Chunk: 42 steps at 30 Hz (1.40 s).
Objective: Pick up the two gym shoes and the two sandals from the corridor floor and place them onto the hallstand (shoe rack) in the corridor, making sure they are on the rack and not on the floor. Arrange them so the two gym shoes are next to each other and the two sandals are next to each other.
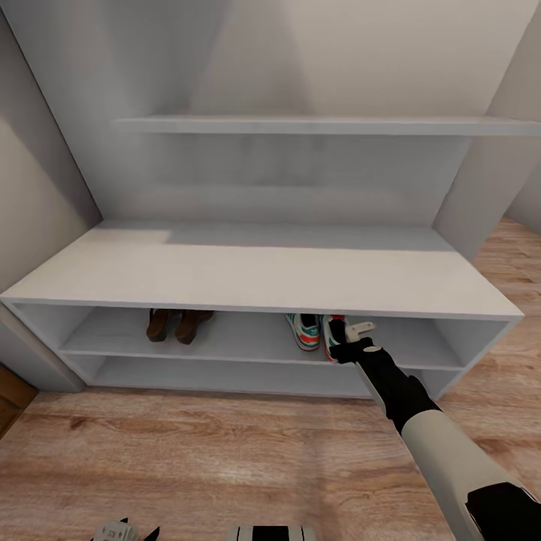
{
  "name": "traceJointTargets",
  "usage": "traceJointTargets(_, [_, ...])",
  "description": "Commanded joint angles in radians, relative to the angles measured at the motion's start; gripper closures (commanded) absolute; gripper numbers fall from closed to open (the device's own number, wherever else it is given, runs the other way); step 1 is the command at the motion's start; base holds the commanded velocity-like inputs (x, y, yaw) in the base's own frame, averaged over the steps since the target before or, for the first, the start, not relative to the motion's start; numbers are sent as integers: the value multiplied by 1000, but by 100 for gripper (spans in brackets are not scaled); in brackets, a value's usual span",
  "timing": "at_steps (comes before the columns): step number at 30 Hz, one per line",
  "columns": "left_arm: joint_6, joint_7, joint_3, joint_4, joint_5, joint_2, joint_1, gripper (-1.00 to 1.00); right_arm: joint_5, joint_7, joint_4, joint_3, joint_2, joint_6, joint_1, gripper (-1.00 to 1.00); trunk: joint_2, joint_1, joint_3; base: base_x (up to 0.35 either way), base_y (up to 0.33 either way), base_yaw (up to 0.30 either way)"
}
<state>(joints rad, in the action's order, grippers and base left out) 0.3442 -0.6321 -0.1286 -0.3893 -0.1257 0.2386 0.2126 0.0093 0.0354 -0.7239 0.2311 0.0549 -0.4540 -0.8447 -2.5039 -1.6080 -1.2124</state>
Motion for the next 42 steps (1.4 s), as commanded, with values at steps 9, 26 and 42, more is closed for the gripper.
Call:
traceJointTargets(9, [-2, -9, -3, 1, -6, -1, 1, -100, 1, 3, -1, 5, 2, -6, -1, 100, 0, 0, -1, 35, 15, 0])
traceJointTargets(26, [-2, -9, -4, 1, -8, 1, 1, -100, 1, 3, -2, 5, 2, -6, -1, 100, 0, 0, -1, 43, 0, 0])
traceJointTargets(42, [-2, -6, -4, 1, -8, 1, 1, -100, 1, 3, -2, 7, 1, -6, -1, 100, 0, 0, -1, 15, 12, 0])
